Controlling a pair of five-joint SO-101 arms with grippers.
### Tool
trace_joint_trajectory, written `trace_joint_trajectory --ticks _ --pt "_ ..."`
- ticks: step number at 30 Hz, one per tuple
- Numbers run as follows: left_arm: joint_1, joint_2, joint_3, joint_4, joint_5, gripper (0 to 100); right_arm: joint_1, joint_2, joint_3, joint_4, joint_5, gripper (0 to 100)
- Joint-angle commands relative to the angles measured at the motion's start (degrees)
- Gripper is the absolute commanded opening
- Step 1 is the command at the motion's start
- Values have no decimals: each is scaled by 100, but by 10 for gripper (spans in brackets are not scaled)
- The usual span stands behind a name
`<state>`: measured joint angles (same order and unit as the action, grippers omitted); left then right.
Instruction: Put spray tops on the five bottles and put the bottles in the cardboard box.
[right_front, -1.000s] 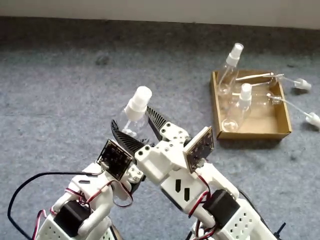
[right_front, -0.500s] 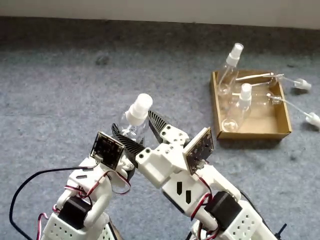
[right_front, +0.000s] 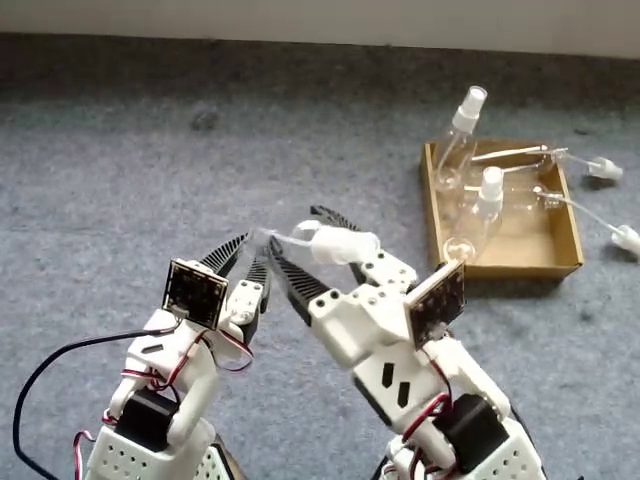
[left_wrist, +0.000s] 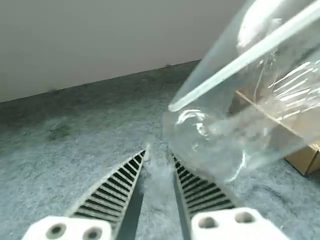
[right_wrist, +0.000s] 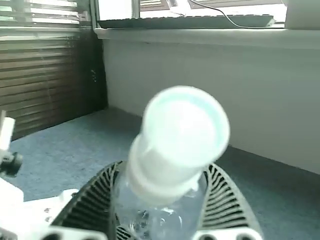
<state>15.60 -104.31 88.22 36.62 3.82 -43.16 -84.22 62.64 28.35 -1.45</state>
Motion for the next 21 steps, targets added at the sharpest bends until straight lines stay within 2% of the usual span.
trace_joint_trajectory --ticks 1,6,11,15,18,21 --pt "-101 -48 13 -149 -44 6 1218 -22 -92 48 325 45" --pt "-101 -48 365 -185 -53 8 2659 -13 -92 48 879 45" --pt "-101 -48 365 -185 -53 7 4233 -4 -110 13 914 45" --pt "-303 -48 -268 -70 -53 7 4998 48 -145 -84 914 45" --pt "-919 -48 -1174 712 -35 7 5411 338 -374 -84 914 45" --pt "-1305 -48 -1903 1556 -44 7 5508 752 -655 -66 914 45"
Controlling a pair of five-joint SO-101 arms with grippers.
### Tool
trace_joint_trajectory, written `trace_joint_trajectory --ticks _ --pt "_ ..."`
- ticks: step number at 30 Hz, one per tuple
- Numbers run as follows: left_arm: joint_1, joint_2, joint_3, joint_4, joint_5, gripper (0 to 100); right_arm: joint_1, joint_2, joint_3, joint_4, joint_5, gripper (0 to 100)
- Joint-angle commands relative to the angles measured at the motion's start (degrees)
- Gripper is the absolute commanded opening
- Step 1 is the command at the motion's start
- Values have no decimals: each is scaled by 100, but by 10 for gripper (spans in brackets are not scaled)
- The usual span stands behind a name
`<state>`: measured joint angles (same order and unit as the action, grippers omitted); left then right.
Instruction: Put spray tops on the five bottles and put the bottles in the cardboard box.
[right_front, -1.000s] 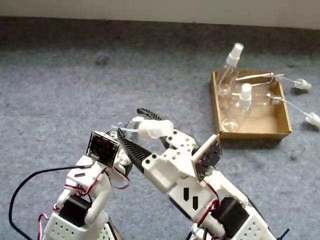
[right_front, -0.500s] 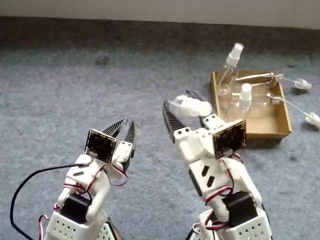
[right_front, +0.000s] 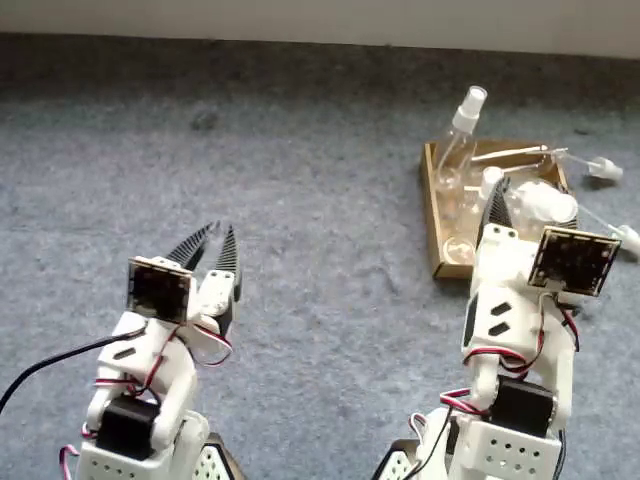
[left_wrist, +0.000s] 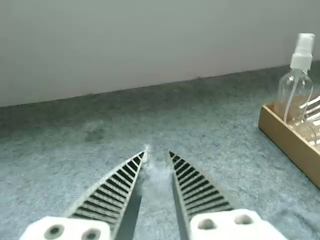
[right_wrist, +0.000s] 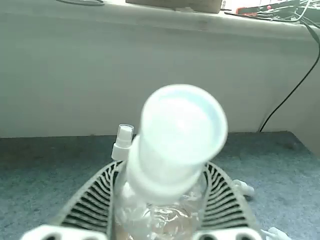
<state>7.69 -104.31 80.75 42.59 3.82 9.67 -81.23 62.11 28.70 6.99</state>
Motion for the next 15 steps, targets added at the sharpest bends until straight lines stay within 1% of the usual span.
trace_joint_trajectory --ticks 1,4,8,10,12,15 --pt "-593 -48 -1305 1125 -35 7 207 567 -690 -101 70 45" --pt "-804 -48 -1420 1459 -44 7 154 752 -1015 119 35 45" --pt "-1226 -48 -1446 1758 -35 7 -295 664 -1736 1165 35 45" --pt "-1341 -57 -1446 1960 -35 7 -532 549 -2062 1490 35 45" --pt "-1376 -57 -1543 2251 -26 7 -655 382 -2281 1604 35 45" --pt "-1358 -57 -1956 2927 -26 6 -681 13 -2448 1613 53 45"
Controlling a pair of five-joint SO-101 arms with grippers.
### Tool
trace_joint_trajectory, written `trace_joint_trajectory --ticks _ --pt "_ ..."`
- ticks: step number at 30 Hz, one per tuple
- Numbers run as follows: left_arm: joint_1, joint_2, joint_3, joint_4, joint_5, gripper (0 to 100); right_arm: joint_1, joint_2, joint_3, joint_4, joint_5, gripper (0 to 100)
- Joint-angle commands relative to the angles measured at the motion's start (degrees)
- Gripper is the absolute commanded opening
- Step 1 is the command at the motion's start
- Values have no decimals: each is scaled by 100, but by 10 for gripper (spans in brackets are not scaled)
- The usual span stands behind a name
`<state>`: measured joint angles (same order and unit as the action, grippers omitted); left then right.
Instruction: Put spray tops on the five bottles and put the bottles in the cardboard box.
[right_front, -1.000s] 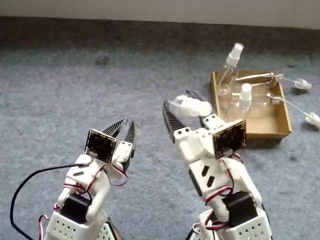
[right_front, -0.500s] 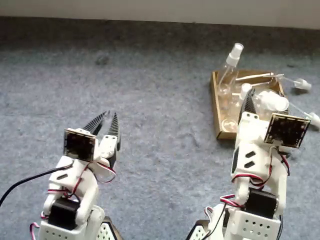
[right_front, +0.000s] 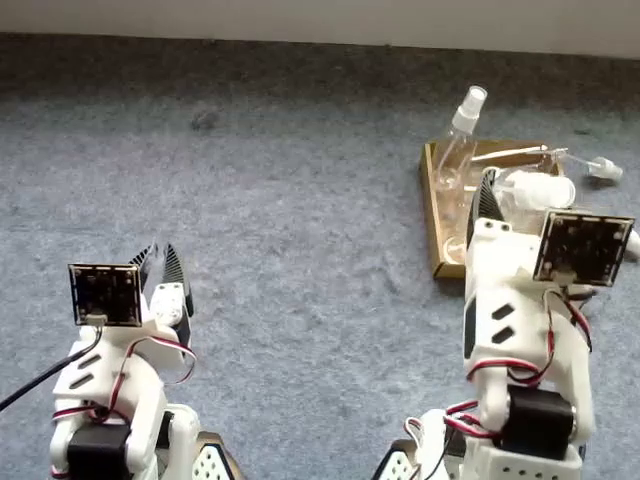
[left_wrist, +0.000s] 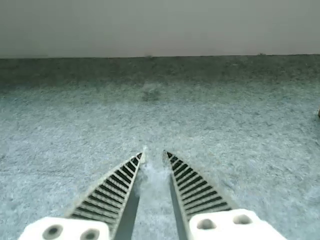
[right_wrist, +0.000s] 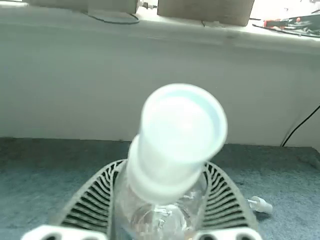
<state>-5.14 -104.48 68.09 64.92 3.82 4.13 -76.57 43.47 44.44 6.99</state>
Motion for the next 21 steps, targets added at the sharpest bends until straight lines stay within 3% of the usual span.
trace_joint_trajectory --ticks 1,7,14,21 --pt "-57 -40 -866 958 -26 6 -136 -585 -593 40 62 45" --pt "-66 -40 -611 1556 -53 6 -119 -822 268 -180 70 45" --pt "-84 -40 629 1591 -26 10 418 -286 1701 -2070 70 45" --pt "-84 -31 1402 1600 -26 10 1165 629 2264 -3257 70 45"
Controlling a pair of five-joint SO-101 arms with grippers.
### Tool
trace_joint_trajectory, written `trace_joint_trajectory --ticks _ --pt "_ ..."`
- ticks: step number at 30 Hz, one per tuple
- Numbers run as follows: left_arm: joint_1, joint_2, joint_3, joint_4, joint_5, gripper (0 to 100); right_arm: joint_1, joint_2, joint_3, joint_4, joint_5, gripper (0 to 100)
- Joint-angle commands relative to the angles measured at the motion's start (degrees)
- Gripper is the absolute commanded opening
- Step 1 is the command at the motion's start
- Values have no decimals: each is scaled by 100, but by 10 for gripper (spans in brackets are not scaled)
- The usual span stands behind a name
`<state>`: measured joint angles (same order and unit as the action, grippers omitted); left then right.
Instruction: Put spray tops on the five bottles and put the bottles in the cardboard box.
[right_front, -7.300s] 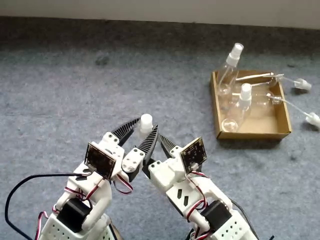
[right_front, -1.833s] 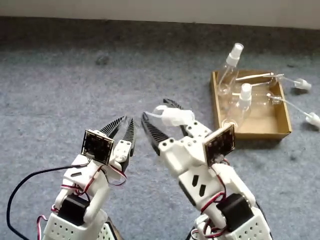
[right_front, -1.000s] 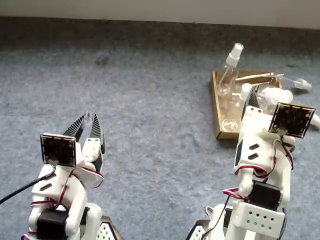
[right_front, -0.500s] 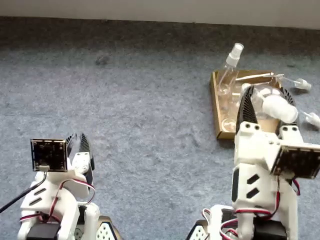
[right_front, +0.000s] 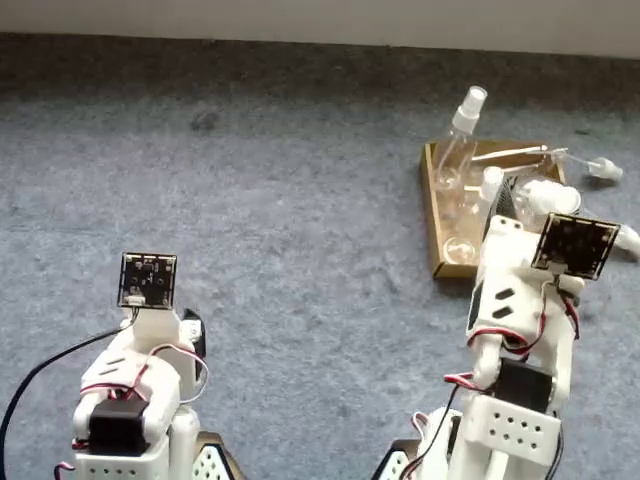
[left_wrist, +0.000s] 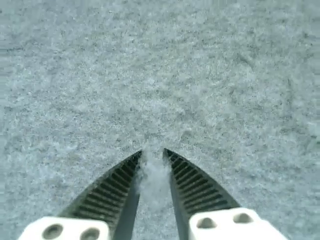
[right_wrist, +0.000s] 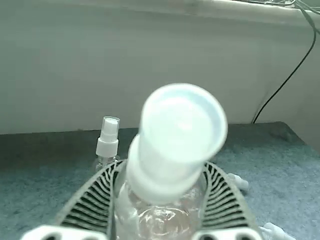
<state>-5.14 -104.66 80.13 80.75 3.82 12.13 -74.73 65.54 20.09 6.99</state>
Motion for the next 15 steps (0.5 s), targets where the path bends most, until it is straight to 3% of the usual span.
trace_joint_trajectory --ticks 1,15 --pt "-84 -13 277 18 -26 9 444 593 119 -1059 70 45" --pt "-75 -13 857 -35 -26 7 989 3459 207 -3398 35 45"
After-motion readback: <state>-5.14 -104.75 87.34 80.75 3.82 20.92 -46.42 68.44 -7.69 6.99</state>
